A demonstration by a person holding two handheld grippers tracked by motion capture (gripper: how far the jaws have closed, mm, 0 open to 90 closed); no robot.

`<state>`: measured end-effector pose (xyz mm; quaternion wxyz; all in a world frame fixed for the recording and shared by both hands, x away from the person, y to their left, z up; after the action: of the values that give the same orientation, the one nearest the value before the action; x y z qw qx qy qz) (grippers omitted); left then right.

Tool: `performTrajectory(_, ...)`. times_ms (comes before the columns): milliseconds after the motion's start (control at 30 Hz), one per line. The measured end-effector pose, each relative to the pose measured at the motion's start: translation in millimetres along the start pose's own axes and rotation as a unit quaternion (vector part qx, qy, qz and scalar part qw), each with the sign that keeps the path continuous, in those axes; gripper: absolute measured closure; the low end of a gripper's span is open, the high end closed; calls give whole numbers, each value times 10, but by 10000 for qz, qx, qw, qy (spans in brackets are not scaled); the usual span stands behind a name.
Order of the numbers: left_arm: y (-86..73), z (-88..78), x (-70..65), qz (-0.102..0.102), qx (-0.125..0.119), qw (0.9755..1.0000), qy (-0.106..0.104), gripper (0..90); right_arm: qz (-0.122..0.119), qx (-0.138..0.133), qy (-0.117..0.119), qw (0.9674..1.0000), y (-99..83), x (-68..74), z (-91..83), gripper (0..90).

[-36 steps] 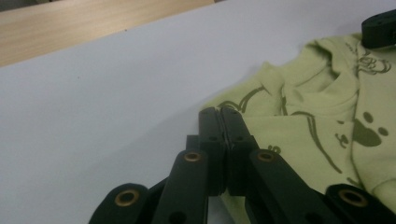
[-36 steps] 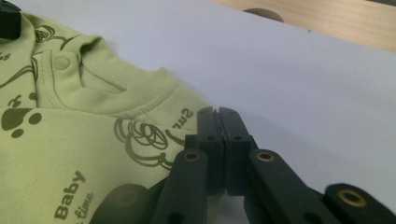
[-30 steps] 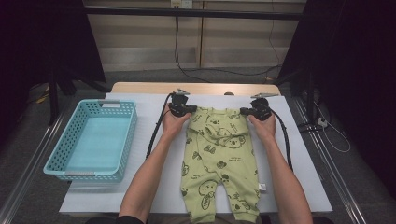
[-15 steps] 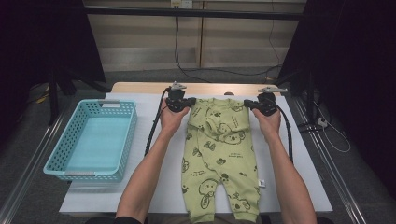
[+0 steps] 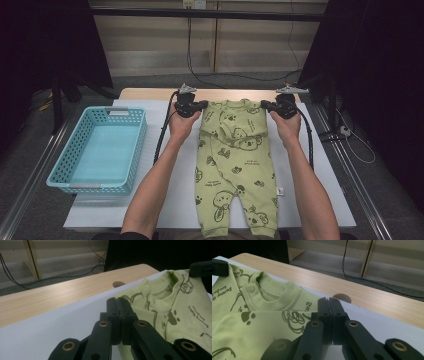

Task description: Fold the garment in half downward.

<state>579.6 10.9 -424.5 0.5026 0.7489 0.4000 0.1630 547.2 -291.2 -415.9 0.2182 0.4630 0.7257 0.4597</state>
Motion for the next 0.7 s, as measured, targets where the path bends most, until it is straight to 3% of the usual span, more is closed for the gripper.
performTrajectory(133, 54, -19, 1, -21, -67, 10000, 17, 891, -87, -56, -29, 9999, 94, 3, -30, 895)
performTrajectory(300, 121, -30, 10, -85, -135, 9999, 40, 890, 75, -246, 10, 9997, 197, 1, -74, 895)
performTrajectory(367, 148, -26, -10, -16, -136, 9999, 42, 890, 27, -251, -38, 9997, 220, -14, -72, 896)
performTrajectory(700, 275, -94, 0, -74, -341, 9994, 66, 891, -85, -325, -152, 9993, 357, 15, -113, 896)
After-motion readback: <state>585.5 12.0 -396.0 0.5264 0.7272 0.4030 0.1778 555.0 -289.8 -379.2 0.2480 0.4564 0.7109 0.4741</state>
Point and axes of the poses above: each handheld gripper's, and its own axes: z roughly forward along the jaws, y roughly out of its top, x roughly to its left, the point moved 4 cm from there along z, roughly forward along the jaws, and after that the axes turned 4 degrees about y, right-handed, at the moved point
